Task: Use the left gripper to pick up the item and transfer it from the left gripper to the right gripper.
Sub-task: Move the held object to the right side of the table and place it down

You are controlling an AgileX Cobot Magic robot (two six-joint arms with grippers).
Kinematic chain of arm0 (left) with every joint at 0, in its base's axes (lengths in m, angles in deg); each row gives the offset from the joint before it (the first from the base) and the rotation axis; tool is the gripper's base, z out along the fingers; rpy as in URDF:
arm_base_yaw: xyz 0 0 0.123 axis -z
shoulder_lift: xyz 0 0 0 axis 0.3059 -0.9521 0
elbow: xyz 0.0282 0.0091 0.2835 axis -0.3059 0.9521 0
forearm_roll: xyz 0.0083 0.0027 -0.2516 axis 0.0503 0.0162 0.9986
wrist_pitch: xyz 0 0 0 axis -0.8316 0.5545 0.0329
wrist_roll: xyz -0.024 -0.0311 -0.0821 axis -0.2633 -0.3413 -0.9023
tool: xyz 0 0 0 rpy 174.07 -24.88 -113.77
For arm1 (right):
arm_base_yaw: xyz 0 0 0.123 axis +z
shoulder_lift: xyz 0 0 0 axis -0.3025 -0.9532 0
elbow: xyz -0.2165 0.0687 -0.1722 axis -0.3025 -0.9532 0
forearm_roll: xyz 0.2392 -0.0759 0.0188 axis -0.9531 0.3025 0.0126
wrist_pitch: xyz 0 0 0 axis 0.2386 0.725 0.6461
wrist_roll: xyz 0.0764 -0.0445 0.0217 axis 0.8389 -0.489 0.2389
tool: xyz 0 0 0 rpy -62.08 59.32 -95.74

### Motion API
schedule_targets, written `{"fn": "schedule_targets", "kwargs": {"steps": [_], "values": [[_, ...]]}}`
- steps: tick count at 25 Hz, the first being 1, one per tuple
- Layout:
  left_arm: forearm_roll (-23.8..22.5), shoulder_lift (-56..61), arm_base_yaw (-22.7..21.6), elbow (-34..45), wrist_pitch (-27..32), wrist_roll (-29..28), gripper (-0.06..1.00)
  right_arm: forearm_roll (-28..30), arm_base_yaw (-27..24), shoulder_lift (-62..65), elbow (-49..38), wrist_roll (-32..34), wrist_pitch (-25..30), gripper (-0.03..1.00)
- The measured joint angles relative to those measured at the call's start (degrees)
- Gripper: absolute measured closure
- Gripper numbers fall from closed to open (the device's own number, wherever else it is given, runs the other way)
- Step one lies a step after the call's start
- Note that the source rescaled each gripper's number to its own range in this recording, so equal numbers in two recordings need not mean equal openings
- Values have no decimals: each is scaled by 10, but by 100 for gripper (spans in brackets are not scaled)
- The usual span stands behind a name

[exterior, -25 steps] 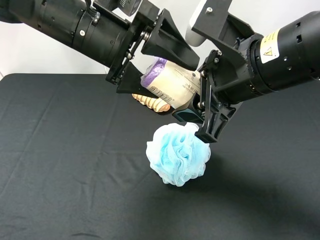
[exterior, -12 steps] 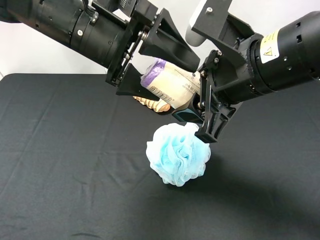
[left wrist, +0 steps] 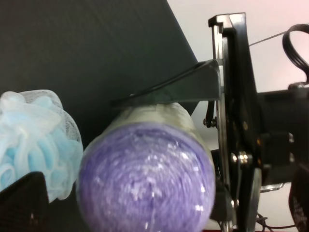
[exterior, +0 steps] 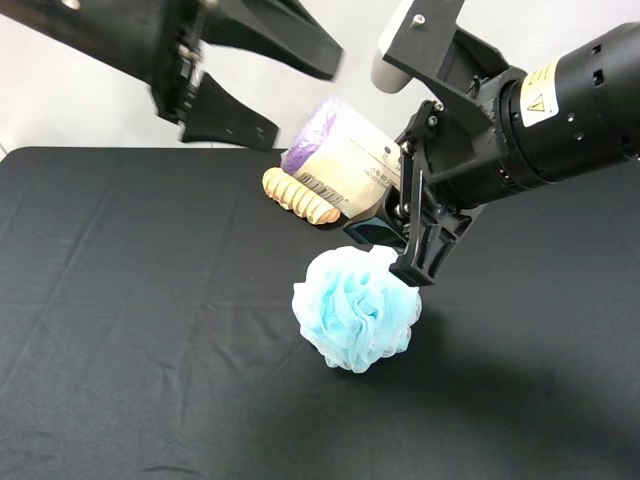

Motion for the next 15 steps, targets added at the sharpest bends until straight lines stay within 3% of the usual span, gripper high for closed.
{"fn": "schedule_targets", "kwargs": {"steps": [7,15], "values": [[-52,70,-68,0,43,-13,-5,-3,0,0,0,0,0,91],[-232,192,-125,0,59,-91,-5,-6,0,0,0,0,1,91]]}}
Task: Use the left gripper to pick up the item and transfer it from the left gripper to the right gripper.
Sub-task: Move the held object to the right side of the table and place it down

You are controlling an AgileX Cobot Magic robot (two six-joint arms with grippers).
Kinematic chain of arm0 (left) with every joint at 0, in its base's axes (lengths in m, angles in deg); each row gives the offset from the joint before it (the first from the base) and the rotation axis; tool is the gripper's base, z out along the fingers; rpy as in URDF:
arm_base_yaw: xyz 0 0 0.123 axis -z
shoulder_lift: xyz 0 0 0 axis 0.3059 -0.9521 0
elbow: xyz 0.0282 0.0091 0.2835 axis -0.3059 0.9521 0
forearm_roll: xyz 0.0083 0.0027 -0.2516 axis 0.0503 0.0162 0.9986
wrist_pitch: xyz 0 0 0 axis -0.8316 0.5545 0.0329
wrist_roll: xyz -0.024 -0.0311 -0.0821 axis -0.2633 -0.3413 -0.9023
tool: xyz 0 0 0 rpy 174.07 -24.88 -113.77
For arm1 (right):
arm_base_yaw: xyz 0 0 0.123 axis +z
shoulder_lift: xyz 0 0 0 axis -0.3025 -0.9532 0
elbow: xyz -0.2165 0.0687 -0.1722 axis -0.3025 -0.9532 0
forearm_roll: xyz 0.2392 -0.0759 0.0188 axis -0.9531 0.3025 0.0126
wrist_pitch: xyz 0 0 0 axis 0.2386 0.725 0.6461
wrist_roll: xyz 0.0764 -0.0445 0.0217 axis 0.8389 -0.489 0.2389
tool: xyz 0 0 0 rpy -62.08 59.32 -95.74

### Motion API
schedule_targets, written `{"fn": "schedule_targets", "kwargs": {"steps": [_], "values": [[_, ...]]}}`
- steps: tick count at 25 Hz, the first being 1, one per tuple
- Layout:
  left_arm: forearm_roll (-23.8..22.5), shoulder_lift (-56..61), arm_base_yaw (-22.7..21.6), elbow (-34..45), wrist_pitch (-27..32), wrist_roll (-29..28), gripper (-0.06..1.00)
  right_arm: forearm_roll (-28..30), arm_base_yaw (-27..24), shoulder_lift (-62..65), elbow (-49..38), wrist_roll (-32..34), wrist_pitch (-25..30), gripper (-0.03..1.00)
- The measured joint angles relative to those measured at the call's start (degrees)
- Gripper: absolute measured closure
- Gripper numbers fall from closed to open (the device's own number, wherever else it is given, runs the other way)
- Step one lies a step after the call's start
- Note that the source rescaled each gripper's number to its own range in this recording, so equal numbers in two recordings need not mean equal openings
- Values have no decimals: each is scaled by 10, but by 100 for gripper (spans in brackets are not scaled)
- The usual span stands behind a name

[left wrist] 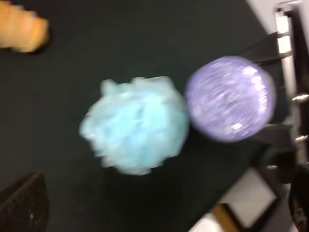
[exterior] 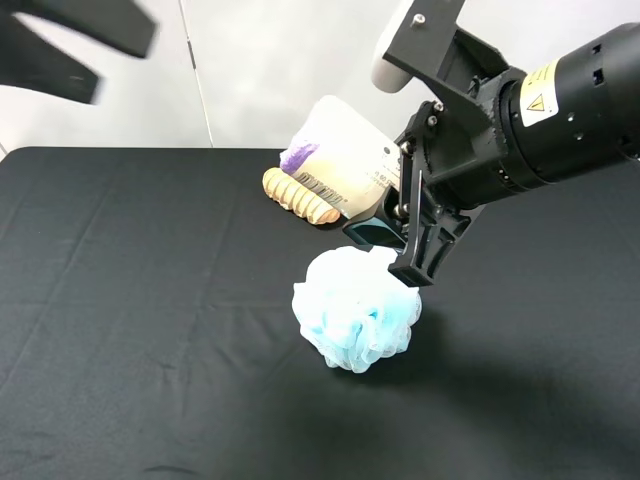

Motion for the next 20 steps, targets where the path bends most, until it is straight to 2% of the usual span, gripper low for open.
{"fn": "schedule_targets", "kwargs": {"steps": [7,12,16,20], "values": [[-152,120,-1,0,11,-97,-5,-1,0,0,0,0,1,91],[-251,197,-1,0,46,-147,-5,-1,0,0,0,0,2,92],[-293,256,-1,6,57,-158,-5,-1,0,0,0,0,2,92],[-324,317,-1,52,59,-170,-5,-1,0,0,0,0,2,92]]}}
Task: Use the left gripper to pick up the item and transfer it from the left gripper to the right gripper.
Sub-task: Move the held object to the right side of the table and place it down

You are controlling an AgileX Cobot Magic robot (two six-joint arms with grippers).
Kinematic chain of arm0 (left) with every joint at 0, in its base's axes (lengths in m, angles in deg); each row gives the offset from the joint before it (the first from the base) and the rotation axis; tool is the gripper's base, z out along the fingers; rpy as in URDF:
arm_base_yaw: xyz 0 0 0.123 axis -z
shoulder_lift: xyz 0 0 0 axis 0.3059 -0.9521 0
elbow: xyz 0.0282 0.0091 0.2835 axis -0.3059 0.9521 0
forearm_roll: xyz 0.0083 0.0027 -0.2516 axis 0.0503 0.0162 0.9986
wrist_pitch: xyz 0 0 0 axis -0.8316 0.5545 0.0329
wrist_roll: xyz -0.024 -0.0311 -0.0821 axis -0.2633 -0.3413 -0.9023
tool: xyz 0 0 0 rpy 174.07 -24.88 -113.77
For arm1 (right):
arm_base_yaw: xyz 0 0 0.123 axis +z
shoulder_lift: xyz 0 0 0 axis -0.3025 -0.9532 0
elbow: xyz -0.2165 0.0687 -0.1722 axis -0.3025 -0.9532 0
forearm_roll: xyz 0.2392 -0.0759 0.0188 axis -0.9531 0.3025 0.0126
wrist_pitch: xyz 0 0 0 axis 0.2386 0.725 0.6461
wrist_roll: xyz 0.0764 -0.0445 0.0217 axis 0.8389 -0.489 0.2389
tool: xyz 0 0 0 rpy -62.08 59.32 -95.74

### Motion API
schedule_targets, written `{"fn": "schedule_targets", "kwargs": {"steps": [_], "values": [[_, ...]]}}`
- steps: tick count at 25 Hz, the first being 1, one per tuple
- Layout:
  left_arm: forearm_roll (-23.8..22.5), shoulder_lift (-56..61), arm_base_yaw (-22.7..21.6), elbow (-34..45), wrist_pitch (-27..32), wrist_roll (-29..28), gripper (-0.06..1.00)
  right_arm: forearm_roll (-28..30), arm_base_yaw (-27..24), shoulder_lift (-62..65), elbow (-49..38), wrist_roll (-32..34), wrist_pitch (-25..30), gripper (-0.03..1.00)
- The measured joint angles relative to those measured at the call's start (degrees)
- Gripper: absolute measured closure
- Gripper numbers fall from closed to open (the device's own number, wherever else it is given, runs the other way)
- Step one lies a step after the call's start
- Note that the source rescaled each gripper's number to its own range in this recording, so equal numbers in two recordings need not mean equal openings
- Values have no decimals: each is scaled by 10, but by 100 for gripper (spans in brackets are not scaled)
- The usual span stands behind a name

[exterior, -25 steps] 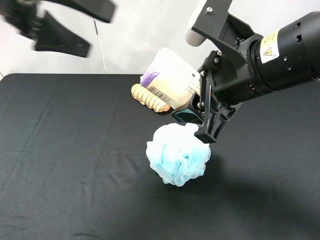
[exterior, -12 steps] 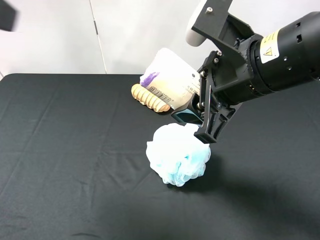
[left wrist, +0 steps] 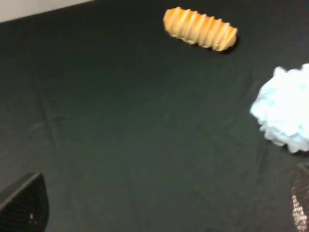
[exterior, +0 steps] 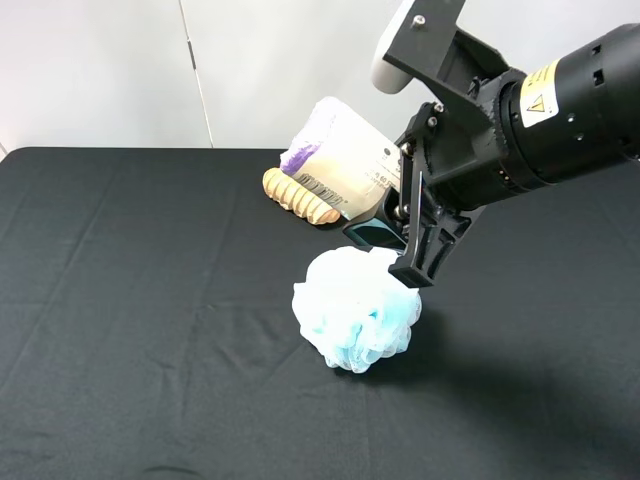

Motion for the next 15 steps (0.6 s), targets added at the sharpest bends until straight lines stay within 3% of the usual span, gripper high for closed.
{"fn": "schedule_targets", "kwargs": {"steps": [15], "values": [[-27,278,0,229,-4,-7,-5,0,0,0,0,0,1,92]]}}
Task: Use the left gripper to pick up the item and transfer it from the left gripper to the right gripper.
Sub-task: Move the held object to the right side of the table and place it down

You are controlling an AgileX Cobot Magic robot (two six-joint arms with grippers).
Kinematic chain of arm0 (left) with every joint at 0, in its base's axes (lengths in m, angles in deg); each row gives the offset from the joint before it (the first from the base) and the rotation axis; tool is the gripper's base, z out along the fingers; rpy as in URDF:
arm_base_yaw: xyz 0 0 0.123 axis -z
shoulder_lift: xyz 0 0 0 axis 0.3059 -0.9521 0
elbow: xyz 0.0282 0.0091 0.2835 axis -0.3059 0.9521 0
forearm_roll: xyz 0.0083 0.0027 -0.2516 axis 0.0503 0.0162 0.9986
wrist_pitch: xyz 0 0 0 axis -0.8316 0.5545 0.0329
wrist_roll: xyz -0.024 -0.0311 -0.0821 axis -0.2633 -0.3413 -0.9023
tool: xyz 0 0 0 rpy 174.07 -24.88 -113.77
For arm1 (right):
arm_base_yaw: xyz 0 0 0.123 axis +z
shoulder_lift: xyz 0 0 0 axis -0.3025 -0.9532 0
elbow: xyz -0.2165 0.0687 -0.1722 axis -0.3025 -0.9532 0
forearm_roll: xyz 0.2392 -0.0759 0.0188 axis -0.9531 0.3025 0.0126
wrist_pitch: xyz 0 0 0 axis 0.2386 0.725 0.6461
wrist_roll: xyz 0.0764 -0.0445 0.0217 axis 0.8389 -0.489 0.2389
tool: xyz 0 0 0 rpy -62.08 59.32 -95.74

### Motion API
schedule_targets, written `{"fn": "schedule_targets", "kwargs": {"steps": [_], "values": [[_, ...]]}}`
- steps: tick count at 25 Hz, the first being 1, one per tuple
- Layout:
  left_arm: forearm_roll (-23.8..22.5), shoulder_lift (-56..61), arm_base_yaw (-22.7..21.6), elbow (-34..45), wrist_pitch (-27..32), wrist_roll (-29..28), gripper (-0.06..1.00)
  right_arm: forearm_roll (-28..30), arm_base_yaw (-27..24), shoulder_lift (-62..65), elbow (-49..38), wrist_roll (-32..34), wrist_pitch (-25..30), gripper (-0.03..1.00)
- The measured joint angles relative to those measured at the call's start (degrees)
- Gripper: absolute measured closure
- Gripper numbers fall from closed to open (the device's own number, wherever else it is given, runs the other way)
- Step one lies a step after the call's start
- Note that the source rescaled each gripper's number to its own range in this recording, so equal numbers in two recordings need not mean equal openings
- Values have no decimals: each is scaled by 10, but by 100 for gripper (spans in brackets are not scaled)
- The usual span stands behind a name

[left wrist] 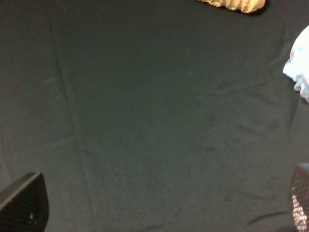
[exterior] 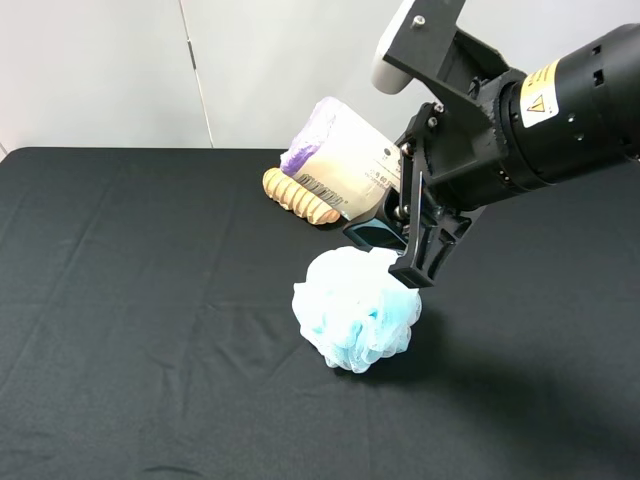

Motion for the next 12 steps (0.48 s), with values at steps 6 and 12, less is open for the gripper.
{"fn": "schedule_targets", "kwargs": {"steps": [6,12], "values": [[-34,22,0,64,2,-38,-6,0,0,0,0,2,0,92],[-37,23,0,74,-21,-42,-5,-1,0,0,0,2,0,92]]}}
